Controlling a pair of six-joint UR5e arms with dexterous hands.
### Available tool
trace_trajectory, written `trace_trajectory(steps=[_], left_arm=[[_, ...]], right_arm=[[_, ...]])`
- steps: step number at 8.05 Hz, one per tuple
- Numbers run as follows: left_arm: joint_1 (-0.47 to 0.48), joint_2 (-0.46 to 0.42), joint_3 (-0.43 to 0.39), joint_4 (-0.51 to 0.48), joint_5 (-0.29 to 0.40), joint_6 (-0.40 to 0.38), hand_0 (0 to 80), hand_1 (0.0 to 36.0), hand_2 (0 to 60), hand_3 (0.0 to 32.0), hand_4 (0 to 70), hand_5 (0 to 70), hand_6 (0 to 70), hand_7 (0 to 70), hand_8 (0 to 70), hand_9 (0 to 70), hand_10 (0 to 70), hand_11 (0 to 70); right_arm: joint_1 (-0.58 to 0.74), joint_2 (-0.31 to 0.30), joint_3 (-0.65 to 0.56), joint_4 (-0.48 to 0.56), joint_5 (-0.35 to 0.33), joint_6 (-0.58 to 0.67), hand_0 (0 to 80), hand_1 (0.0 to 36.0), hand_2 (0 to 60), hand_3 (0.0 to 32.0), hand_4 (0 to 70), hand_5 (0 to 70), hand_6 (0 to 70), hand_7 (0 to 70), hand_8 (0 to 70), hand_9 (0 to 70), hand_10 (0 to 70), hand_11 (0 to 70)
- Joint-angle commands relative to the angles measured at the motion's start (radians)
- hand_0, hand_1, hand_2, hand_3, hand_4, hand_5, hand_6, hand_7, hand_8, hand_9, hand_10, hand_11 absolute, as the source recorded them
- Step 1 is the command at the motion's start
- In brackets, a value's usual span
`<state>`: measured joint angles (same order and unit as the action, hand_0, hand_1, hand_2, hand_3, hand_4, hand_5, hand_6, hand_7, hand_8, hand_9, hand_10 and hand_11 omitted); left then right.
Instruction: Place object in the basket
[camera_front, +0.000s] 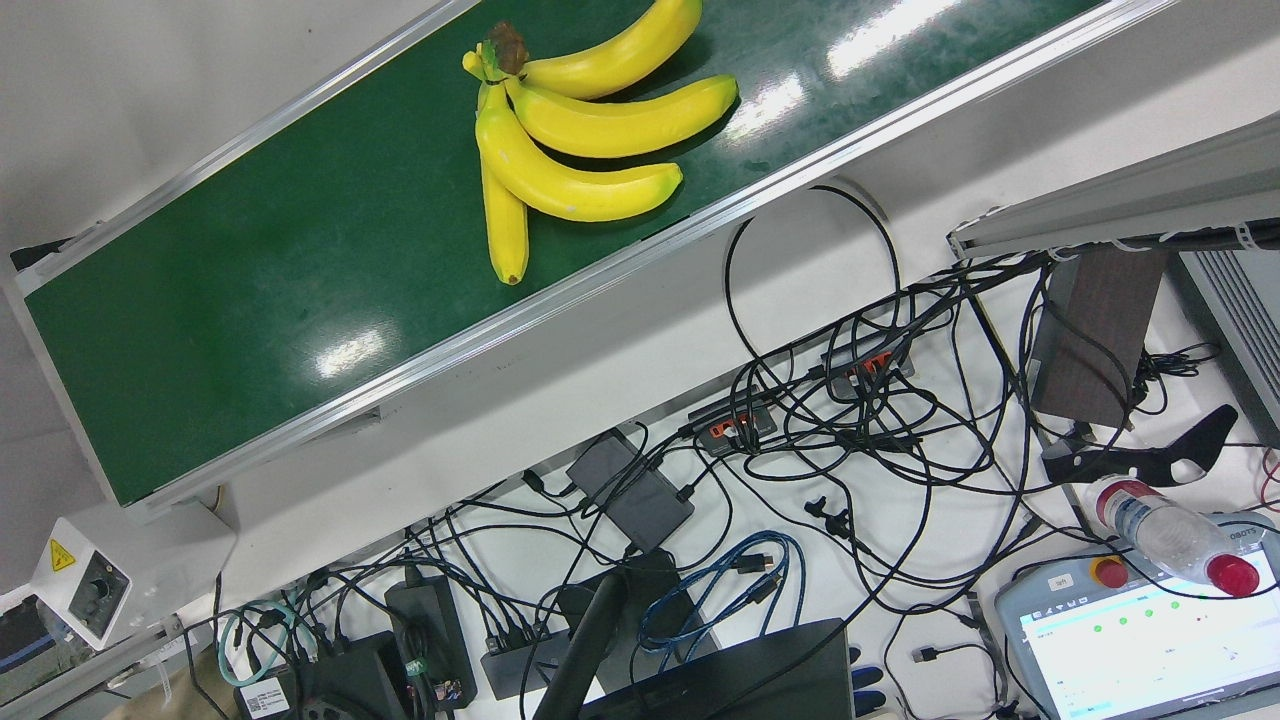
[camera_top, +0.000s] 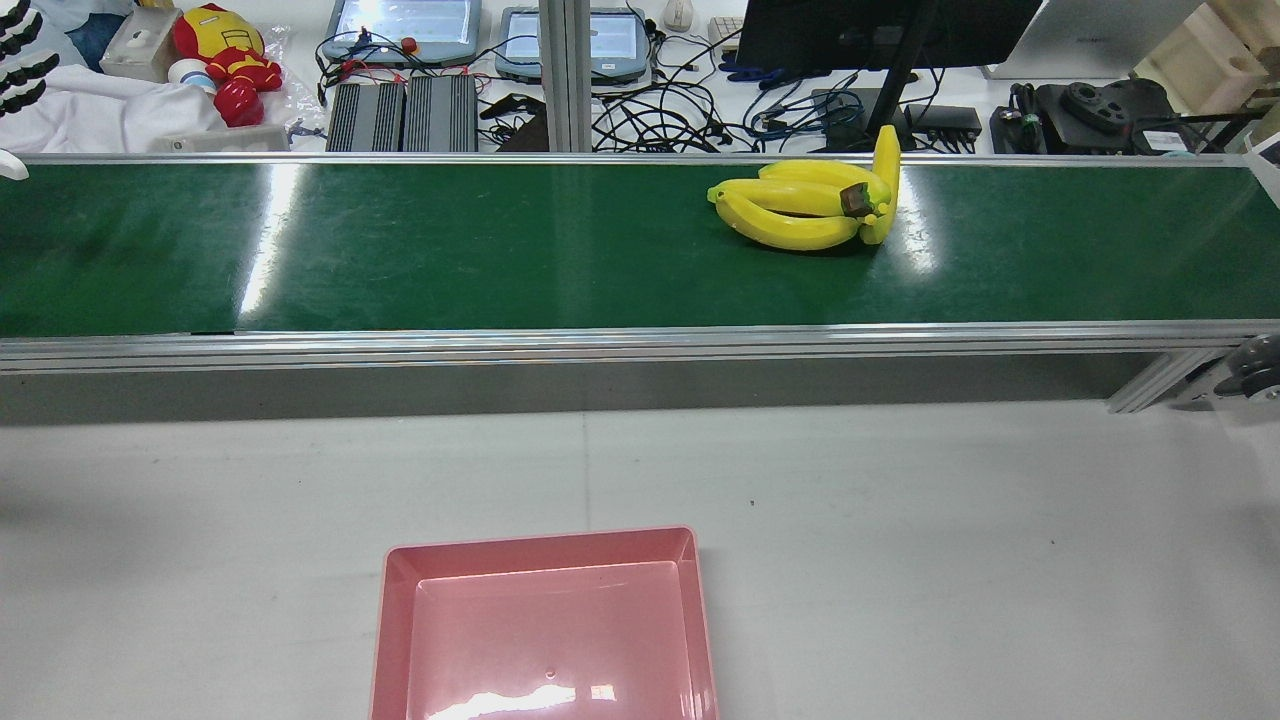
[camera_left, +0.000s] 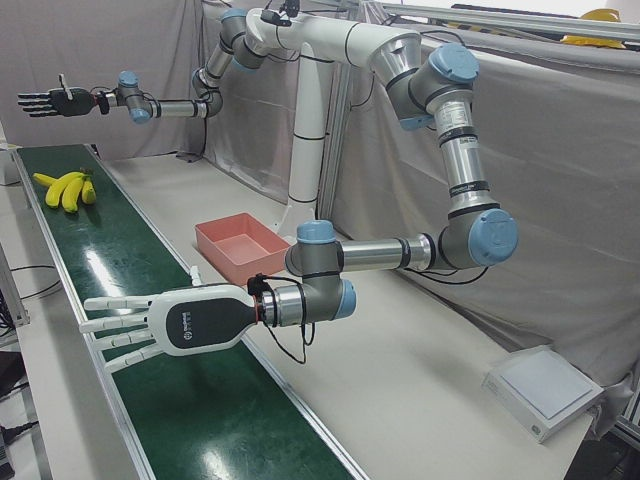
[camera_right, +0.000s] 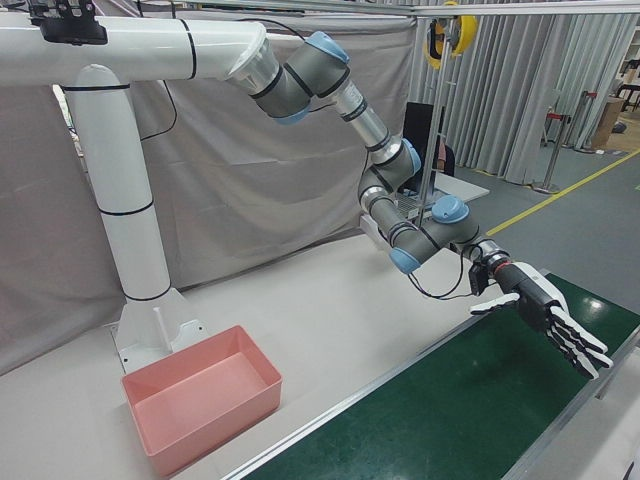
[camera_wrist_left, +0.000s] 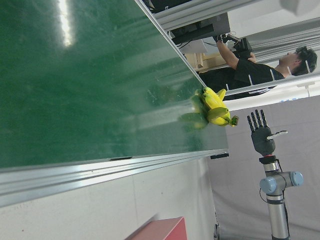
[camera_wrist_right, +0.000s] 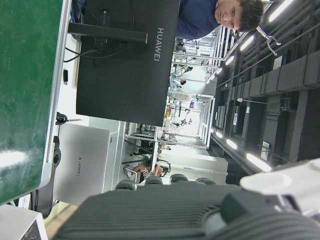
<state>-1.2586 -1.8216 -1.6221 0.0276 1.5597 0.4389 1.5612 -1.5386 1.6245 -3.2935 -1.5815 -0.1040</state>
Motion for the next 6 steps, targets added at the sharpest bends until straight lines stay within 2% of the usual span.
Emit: trace_trajectory(steps=[1,6], left_arm=[[0.001,-0.007,-0.002,0.000,0.000,-0.003,57.9,13.3,0.0,9.4,3.9,1.4,0.0,0.8,4.9,6.3,0.3,2.6],[-0.002,-0.008,-0.035,0.020,0.002,-0.009,58.3,14.0,0.0,9.4,4.3,3.1,0.0,1.4,4.9,6.6,0.8,3.4]], right_arm=[[0.000,0.000,0.000,0.000,0.000,0.001,0.0,0.0,0.0,0.0,0.0,0.0,0.0,0.0,0.0,0.0,0.0,0.0],[0.000,0.000,0.000,0.000,0.000,0.000,0.0,0.0,0.0,0.0,0.0,0.0,0.0,0.0,0.0,0.0,0.0,0.0]])
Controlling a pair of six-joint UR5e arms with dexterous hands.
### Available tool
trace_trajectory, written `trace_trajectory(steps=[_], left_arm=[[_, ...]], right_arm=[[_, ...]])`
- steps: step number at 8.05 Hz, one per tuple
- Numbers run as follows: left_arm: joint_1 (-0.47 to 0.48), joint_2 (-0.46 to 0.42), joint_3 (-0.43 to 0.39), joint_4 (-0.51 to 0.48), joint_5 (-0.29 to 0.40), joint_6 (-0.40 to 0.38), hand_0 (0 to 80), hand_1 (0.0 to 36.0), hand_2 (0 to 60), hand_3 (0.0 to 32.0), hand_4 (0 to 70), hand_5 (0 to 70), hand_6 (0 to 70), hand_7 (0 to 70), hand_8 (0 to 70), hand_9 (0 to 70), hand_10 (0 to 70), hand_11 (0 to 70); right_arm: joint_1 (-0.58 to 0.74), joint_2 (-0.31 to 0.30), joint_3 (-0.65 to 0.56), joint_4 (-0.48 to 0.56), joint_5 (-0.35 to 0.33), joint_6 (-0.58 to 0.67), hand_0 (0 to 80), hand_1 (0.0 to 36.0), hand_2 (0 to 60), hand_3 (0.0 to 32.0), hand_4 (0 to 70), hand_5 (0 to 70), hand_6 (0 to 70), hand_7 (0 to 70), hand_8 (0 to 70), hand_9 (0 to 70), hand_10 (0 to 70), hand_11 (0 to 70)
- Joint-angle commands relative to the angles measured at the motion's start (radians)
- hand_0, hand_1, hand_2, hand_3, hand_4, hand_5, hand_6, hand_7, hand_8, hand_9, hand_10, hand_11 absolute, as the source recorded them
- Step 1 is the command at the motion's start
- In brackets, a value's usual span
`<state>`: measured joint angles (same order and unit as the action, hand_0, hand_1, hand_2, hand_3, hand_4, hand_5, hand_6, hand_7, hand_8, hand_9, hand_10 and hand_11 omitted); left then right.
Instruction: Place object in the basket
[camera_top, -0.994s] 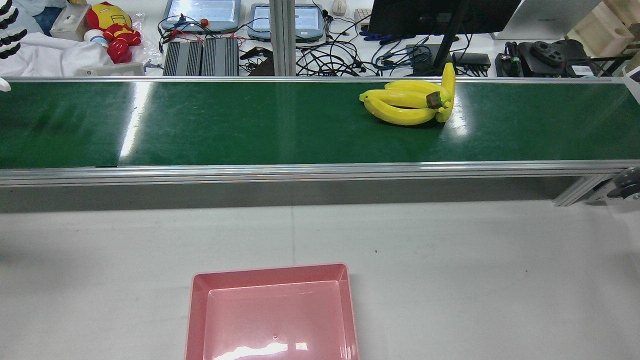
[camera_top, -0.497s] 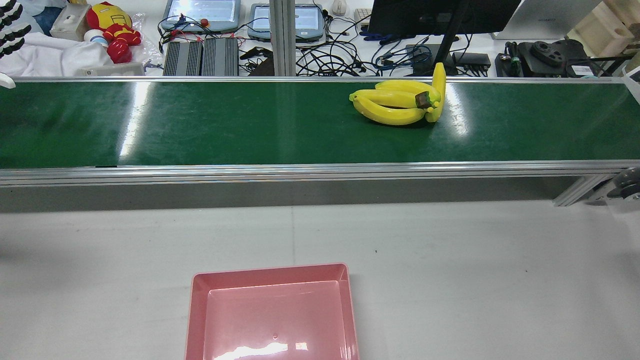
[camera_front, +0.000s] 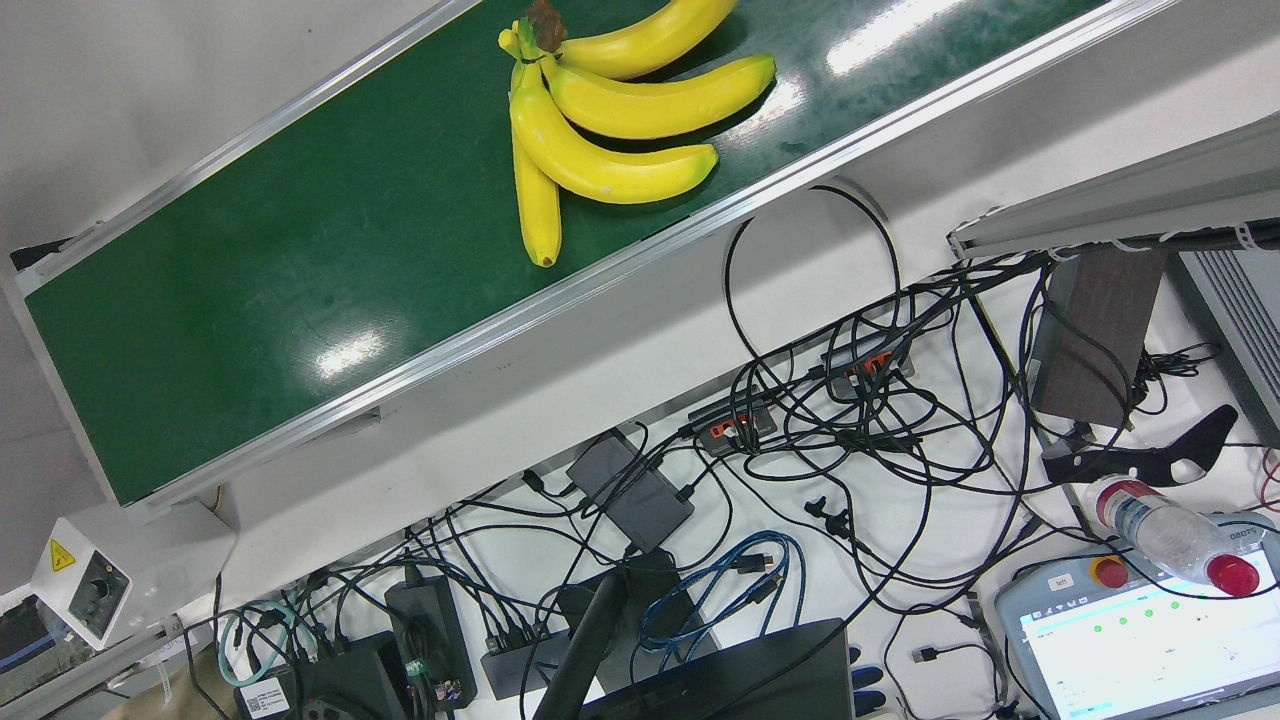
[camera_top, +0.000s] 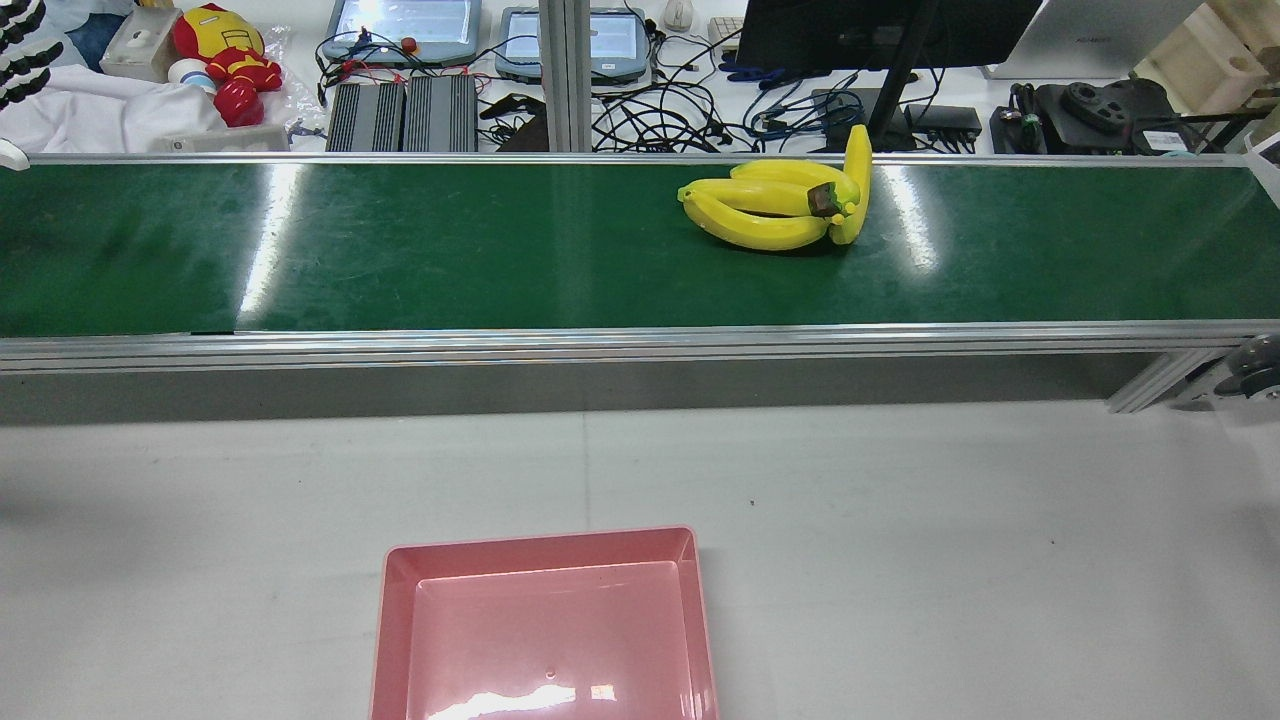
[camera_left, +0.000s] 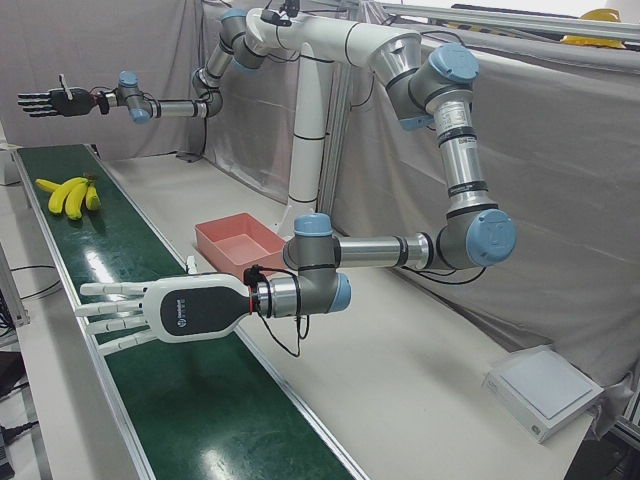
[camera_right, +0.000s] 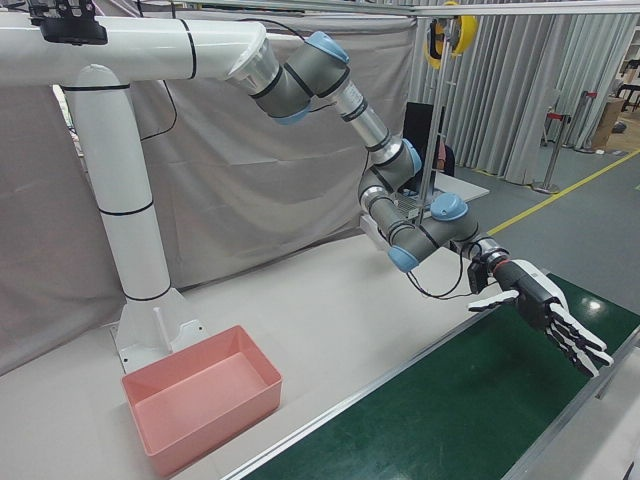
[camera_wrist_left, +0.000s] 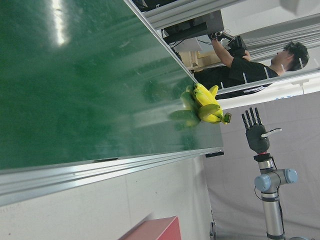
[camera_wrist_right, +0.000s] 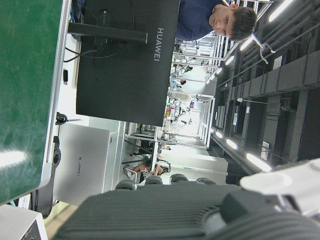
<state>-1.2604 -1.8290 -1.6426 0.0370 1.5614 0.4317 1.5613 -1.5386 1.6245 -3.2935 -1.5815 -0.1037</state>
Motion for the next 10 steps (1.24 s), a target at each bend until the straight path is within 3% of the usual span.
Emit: trace_trajectory(steps=[1,3,6,10], left_arm=[[0.001,-0.001,-0.025,0.020,0.000,-0.001,57.7,13.6,0.0,8.0,5.1,3.6,0.0,1.6,5.3,6.8,0.8,3.3],[0.003,-0.003,-0.026,0.023,-0.001,0.001,57.6,13.9,0.0,6.4,6.2,4.4,0.0,1.6,5.3,7.0,1.0,3.6],[0.003,-0.024,-0.066,0.055,-0.030,0.002,58.4,14.4,0.0,9.0,4.2,4.7,0.0,1.5,5.4,6.7,0.7,3.3],[0.004,-0.019,-0.066,0.073,-0.035,0.007,57.5,14.3,0.0,8.6,4.0,5.1,0.0,1.5,5.7,6.7,0.7,3.2]], right_arm=[[0.000,0.000,0.000,0.000,0.000,-0.001,0.0,0.0,0.0,0.0,0.0,0.0,0.0,0.0,0.0,0.0,0.0,0.0],[0.000,0.000,0.000,0.000,0.000,-0.001,0.0,0.0,0.0,0.0,0.0,0.0,0.0,0.0,0.0,0.0,0.0,0.0],[0.000,0.000,0.000,0.000,0.000,-0.001,0.0,0.0,0.0,0.0,0.0,0.0,0.0,0.0,0.0,0.0,0.0,0.0],[0.000,0.000,0.002,0.000,0.000,-0.001,0.0,0.0,0.0,0.0,0.0,0.0,0.0,0.0,0.0,0.0,0.0,0.0]])
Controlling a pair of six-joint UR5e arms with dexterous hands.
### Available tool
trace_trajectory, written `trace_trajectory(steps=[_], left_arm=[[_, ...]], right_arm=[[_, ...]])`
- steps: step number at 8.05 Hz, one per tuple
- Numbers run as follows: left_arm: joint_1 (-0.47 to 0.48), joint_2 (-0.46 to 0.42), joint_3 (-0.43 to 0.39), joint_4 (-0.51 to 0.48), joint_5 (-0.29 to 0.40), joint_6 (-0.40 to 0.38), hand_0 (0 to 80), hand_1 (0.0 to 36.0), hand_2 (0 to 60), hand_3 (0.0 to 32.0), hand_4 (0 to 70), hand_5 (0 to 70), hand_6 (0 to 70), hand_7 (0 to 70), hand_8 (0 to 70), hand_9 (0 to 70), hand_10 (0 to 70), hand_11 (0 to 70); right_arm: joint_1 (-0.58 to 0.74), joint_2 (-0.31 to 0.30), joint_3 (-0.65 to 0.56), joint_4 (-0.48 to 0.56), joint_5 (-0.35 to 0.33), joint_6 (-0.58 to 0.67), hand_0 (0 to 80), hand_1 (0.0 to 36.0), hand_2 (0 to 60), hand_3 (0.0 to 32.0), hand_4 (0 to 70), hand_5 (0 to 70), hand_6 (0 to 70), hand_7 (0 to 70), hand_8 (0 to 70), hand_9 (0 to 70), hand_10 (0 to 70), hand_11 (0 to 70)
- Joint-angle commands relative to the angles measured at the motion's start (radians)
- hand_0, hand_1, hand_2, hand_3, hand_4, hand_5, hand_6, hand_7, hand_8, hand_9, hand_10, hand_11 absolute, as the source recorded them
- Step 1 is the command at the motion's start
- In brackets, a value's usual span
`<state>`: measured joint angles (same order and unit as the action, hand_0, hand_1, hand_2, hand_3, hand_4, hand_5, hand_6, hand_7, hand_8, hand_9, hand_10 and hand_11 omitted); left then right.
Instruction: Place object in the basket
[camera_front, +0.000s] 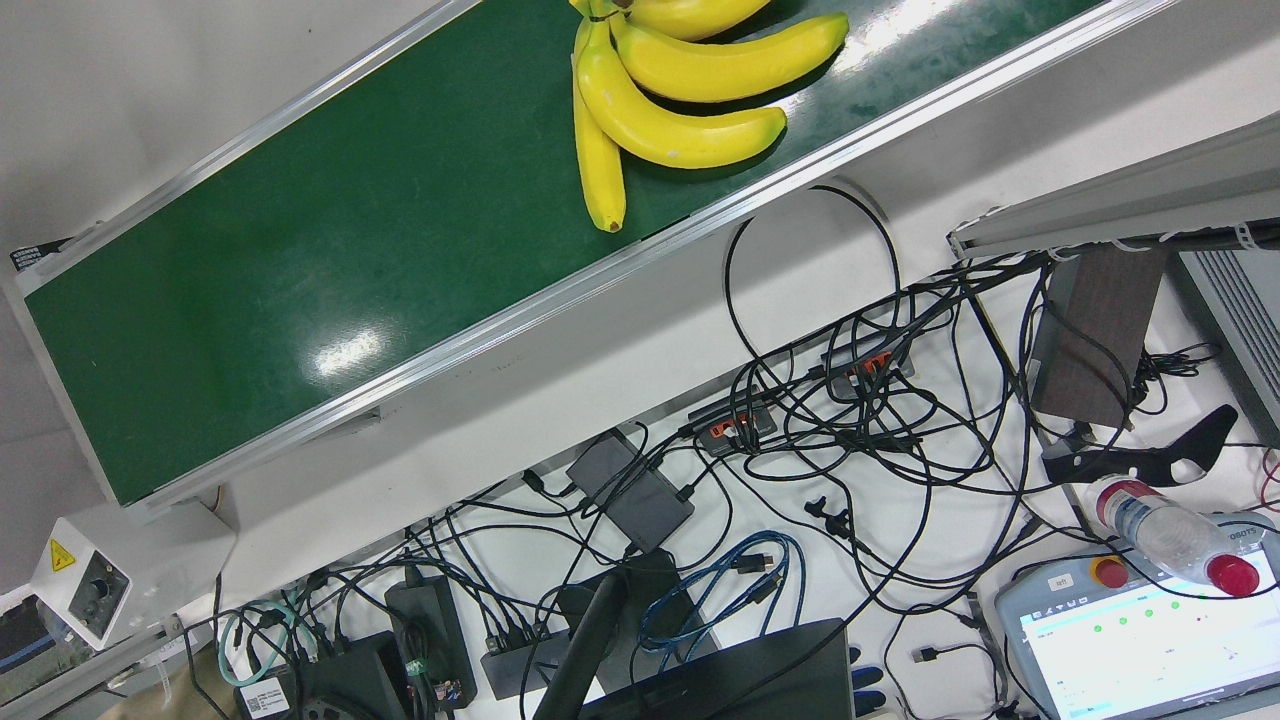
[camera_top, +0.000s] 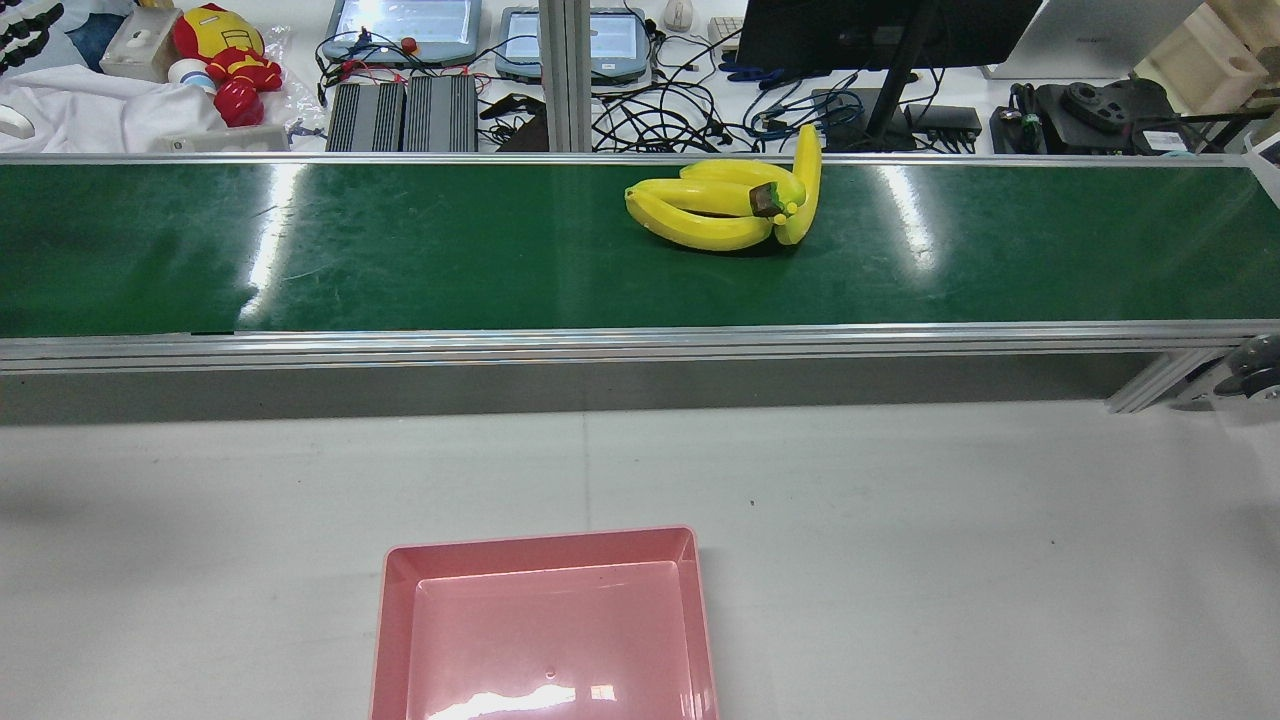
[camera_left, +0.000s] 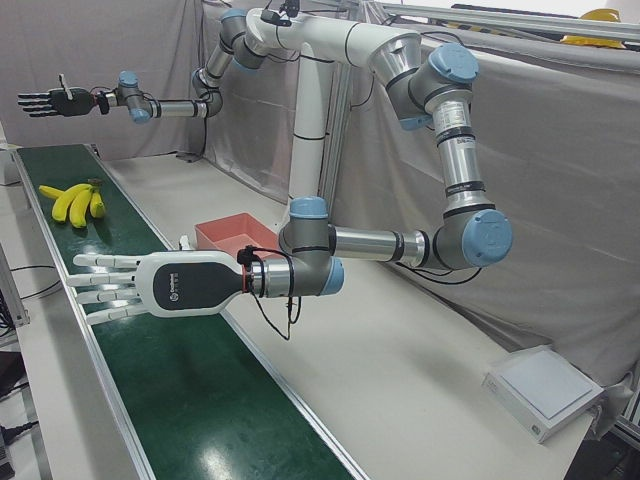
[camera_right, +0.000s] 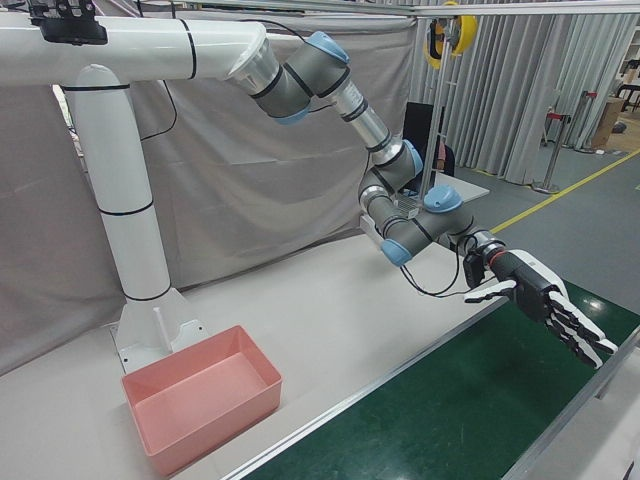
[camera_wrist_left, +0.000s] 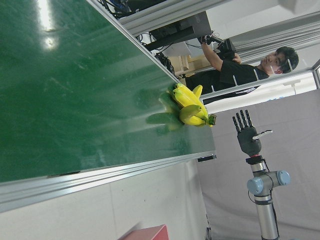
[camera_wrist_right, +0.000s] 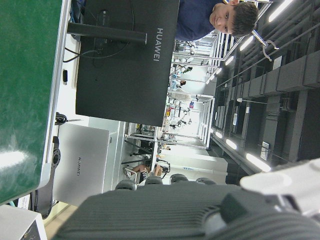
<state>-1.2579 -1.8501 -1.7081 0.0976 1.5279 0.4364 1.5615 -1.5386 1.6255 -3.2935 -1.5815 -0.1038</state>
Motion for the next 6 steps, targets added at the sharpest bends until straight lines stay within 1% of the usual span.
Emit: trace_trajectory(steps=[1,3,4,6], left_arm=[[0.002,-0.011,-0.008,0.040,-0.002,0.004,58.0,14.6,0.0,9.6,4.0,6.1,0.0,1.6,5.5,6.7,0.7,3.2],[0.000,-0.017,-0.008,0.042,-0.002,0.004,57.4,14.5,0.0,8.6,4.7,6.1,0.0,1.8,5.8,7.1,0.9,3.4],[-0.001,-0.018,-0.010,0.044,-0.003,0.002,57.1,13.9,0.0,10.4,3.9,5.2,0.0,2.0,6.0,7.3,0.9,3.4],[-0.001,-0.027,-0.028,0.059,-0.021,0.004,57.8,14.7,0.0,9.4,4.8,6.8,0.0,2.1,5.7,7.5,1.5,4.3]], right_arm=[[0.000,0.000,0.001,0.000,0.000,0.001,0.0,0.0,0.0,0.0,0.0,0.0,0.0,0.0,0.0,0.0,0.0,0.0],[0.000,0.000,0.001,0.000,0.000,-0.001,0.0,0.0,0.0,0.0,0.0,0.0,0.0,0.0,0.0,0.0,0.0,0.0],[0.000,0.000,0.001,0.000,0.000,0.001,0.0,0.0,0.0,0.0,0.0,0.0,0.0,0.0,0.0,0.0,0.0,0.0],[0.000,0.000,0.001,0.000,0.000,-0.001,0.0,0.0,0.0,0.0,0.0,0.0,0.0,0.0,0.0,0.0,0.0,0.0]])
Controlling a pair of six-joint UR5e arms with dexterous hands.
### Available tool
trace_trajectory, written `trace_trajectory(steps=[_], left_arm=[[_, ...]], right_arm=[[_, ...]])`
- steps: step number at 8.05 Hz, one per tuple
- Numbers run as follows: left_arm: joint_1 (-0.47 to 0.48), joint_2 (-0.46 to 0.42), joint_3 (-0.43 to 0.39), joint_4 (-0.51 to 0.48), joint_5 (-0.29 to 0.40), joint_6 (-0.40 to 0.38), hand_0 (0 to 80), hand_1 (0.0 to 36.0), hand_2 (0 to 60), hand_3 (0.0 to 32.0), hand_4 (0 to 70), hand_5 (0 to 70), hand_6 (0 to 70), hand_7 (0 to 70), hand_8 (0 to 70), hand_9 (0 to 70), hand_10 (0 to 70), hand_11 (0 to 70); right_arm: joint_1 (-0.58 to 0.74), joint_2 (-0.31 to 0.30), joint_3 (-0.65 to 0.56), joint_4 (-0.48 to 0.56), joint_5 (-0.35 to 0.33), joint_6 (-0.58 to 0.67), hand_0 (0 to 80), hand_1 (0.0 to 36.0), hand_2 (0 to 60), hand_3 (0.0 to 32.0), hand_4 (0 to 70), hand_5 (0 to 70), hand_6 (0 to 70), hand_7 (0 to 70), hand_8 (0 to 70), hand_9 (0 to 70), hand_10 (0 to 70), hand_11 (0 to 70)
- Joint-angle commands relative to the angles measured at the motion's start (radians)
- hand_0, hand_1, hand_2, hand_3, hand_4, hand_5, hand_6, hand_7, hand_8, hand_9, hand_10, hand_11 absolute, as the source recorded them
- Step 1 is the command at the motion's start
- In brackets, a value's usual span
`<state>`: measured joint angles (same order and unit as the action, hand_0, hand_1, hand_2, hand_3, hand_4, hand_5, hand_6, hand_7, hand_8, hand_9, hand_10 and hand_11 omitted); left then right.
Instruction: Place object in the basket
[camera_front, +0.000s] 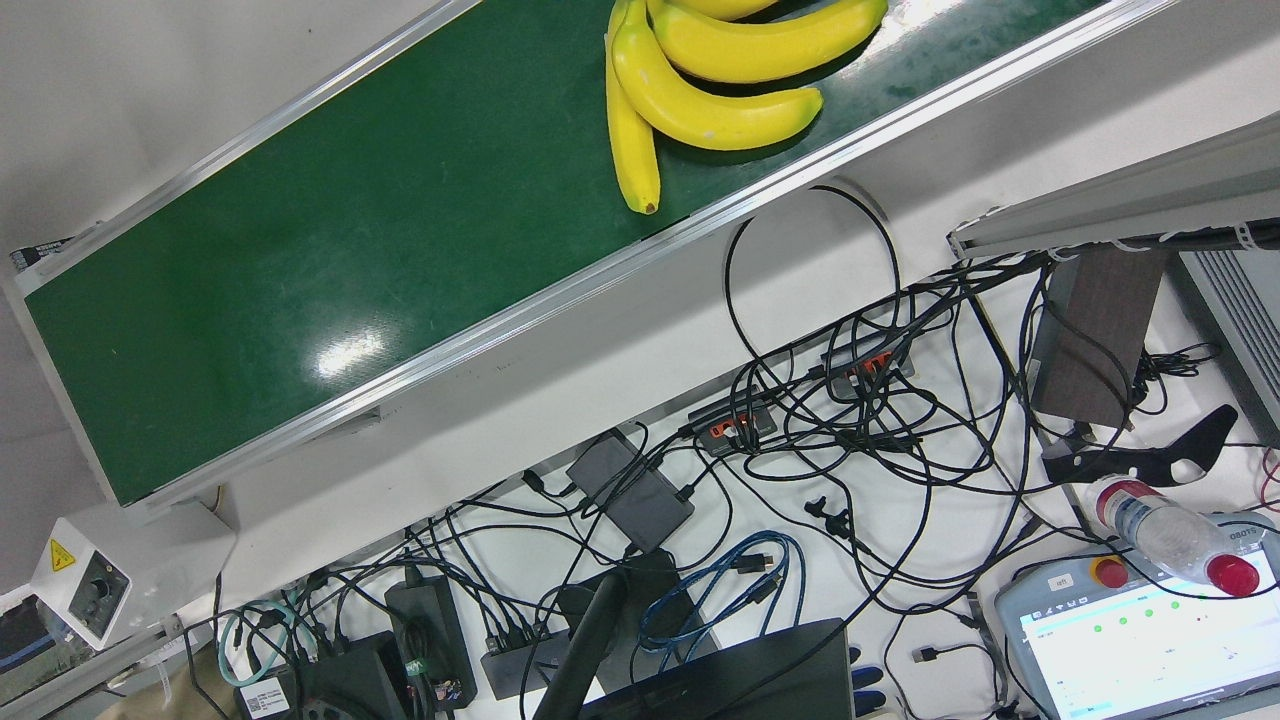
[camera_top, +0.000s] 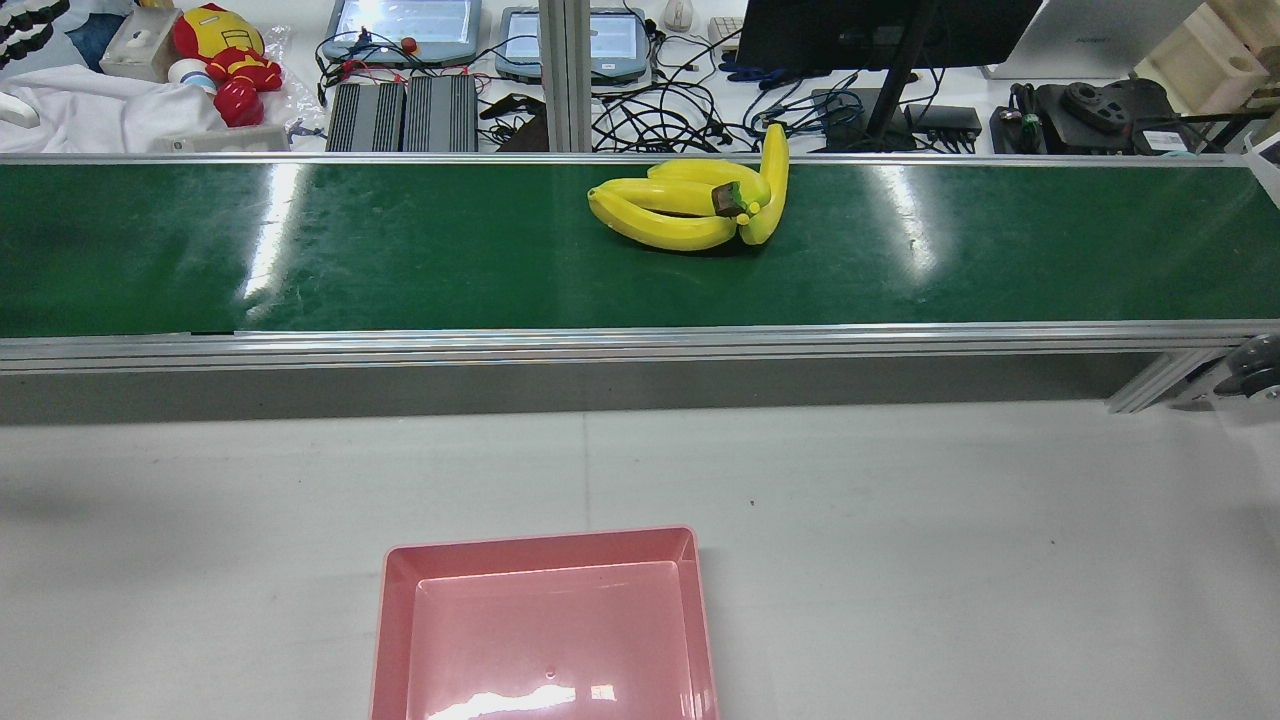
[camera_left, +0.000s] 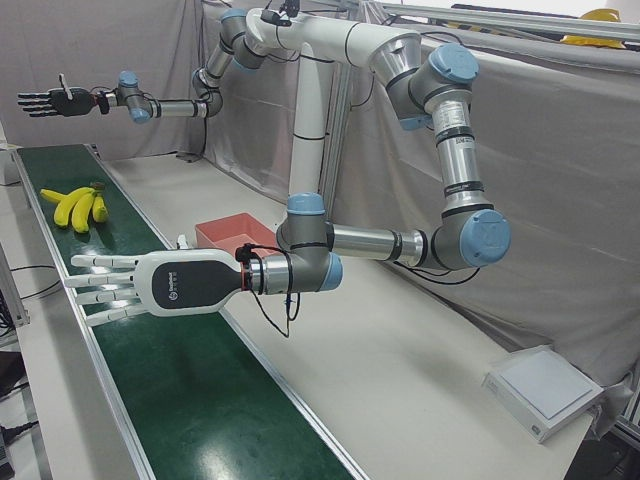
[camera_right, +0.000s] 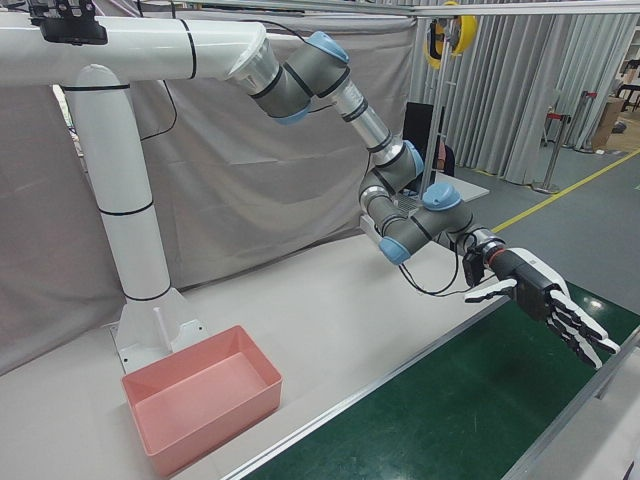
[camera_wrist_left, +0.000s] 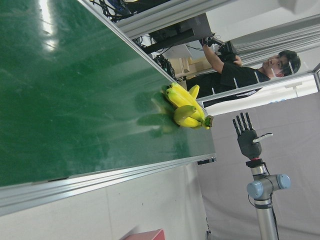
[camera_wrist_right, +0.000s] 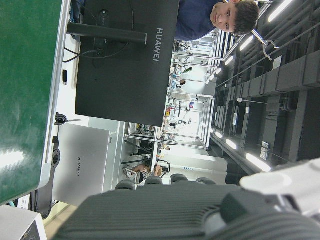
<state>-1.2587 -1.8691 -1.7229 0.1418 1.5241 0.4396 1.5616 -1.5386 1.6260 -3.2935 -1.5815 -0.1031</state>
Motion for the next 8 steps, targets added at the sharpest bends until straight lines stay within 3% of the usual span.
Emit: trace_trajectory(steps=[1,2,5,6,8], left_arm=[[0.001,-0.009,-0.014,0.015,-0.022,0.002,57.5,14.7,0.0,8.4,4.8,8.0,0.0,2.7,6.0,8.0,1.9,4.9],[0.001,-0.005,-0.014,0.015,-0.044,0.004,57.6,15.1,0.0,7.0,6.2,8.8,0.0,3.1,6.0,8.2,2.6,5.9],[0.004,-0.009,-0.020,0.016,-0.055,0.040,58.4,15.5,0.0,6.8,6.5,9.6,0.0,2.9,5.8,8.0,2.0,5.2],[0.004,-0.012,-0.021,0.016,-0.055,0.059,59.1,15.8,0.0,8.6,5.9,9.2,0.0,3.0,5.9,7.8,2.3,5.6],[0.021,-0.047,-0.021,0.031,-0.055,0.122,58.9,16.2,0.0,6.8,7.1,8.8,0.0,2.8,5.1,7.4,2.7,6.2]], right_arm=[[0.000,0.000,0.000,0.000,0.000,-0.001,0.0,0.0,0.0,0.0,0.0,0.0,0.0,0.0,0.0,0.0,0.0,0.0],[0.000,0.000,-0.002,0.000,0.000,-0.001,0.0,0.0,0.0,0.0,0.0,0.0,0.0,0.0,0.0,0.0,0.0,0.0],[0.000,0.000,-0.002,0.000,0.000,-0.001,0.0,0.0,0.0,0.0,0.0,0.0,0.0,0.0,0.0,0.0,0.0,0.0],[0.000,0.000,0.000,0.000,0.000,-0.001,0.0,0.0,0.0,0.0,0.0,0.0,0.0,0.0,0.0,0.0,0.0,0.0],[0.000,0.000,0.000,0.000,0.000,-0.001,0.0,0.0,0.0,0.0,0.0,0.0,0.0,0.0,0.0,0.0,0.0,0.0]])
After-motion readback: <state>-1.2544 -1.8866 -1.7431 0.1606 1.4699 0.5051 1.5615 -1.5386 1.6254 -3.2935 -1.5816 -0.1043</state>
